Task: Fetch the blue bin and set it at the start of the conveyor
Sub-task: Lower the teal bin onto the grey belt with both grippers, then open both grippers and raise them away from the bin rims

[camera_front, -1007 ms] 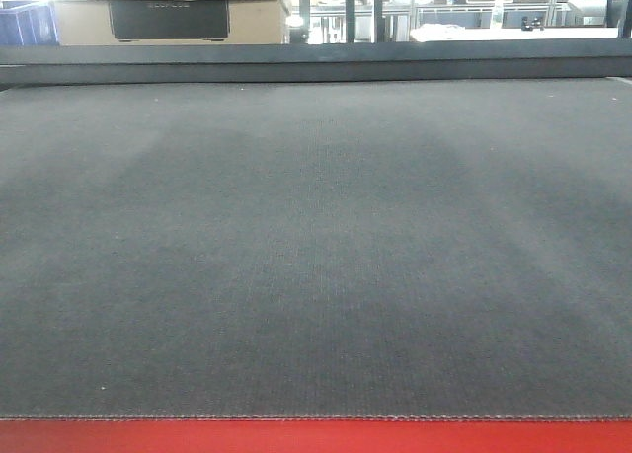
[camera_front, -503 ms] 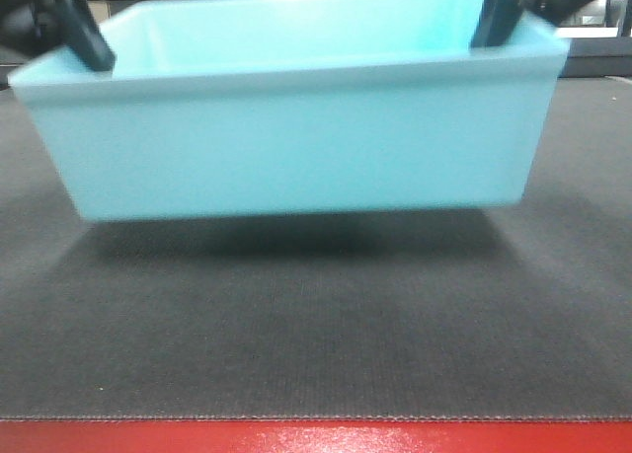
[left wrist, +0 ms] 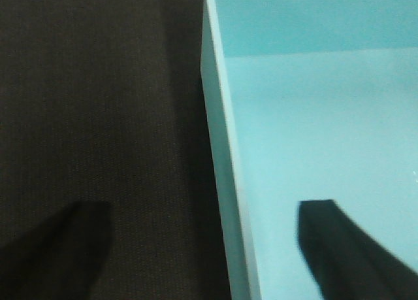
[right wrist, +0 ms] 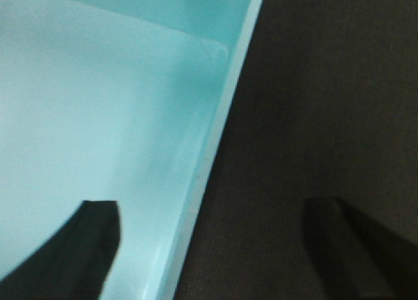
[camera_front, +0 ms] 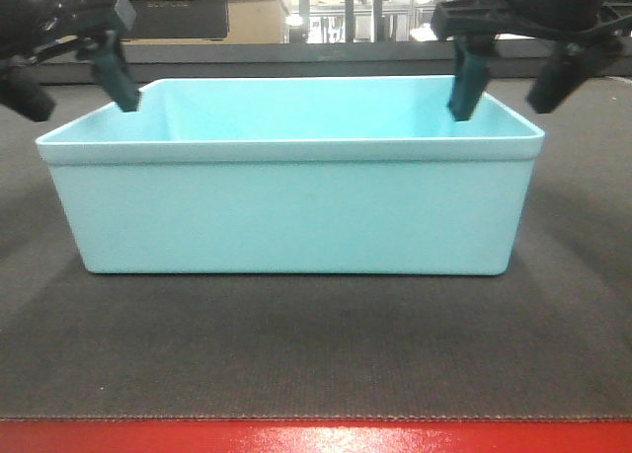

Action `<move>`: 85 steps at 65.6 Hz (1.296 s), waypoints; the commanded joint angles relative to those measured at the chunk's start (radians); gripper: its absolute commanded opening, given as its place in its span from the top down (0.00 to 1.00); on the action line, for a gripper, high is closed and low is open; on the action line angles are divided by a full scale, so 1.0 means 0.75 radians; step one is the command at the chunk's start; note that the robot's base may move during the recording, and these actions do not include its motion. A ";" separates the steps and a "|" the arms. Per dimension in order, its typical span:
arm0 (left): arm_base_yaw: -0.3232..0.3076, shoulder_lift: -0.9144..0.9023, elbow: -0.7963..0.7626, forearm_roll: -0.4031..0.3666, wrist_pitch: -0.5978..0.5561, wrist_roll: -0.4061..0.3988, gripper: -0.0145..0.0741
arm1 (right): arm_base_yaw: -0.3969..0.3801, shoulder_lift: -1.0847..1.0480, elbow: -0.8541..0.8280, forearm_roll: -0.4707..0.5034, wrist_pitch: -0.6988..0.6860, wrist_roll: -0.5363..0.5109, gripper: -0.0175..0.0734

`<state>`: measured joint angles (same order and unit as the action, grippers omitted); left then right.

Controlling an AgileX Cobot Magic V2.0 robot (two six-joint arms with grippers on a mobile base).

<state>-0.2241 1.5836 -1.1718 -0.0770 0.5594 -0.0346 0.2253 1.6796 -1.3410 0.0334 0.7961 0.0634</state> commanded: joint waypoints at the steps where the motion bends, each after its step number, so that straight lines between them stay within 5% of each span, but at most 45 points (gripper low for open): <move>1: 0.004 -0.035 -0.001 0.019 -0.013 0.009 0.17 | -0.005 -0.036 0.002 -0.015 0.004 -0.016 0.18; 20: 0.060 -0.235 0.002 0.149 0.111 0.009 0.38 | -0.097 -0.201 0.000 -0.015 0.031 -0.016 0.33; 29: 0.163 -0.326 0.070 0.157 0.119 0.012 0.54 | -0.217 -0.268 0.006 -0.015 0.092 -0.016 0.61; 42: 0.315 -0.453 0.292 0.157 0.012 0.046 0.92 | -0.365 -0.369 0.140 -0.045 0.060 -0.016 0.99; 85: 0.362 -1.124 0.908 0.183 -0.418 0.046 0.93 | -0.407 -1.161 1.171 -0.146 -0.628 -0.016 0.99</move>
<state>0.0453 0.8208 -0.5275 0.0493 0.3065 0.0000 -0.0762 0.9021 -0.5347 -0.0618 0.4123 0.0587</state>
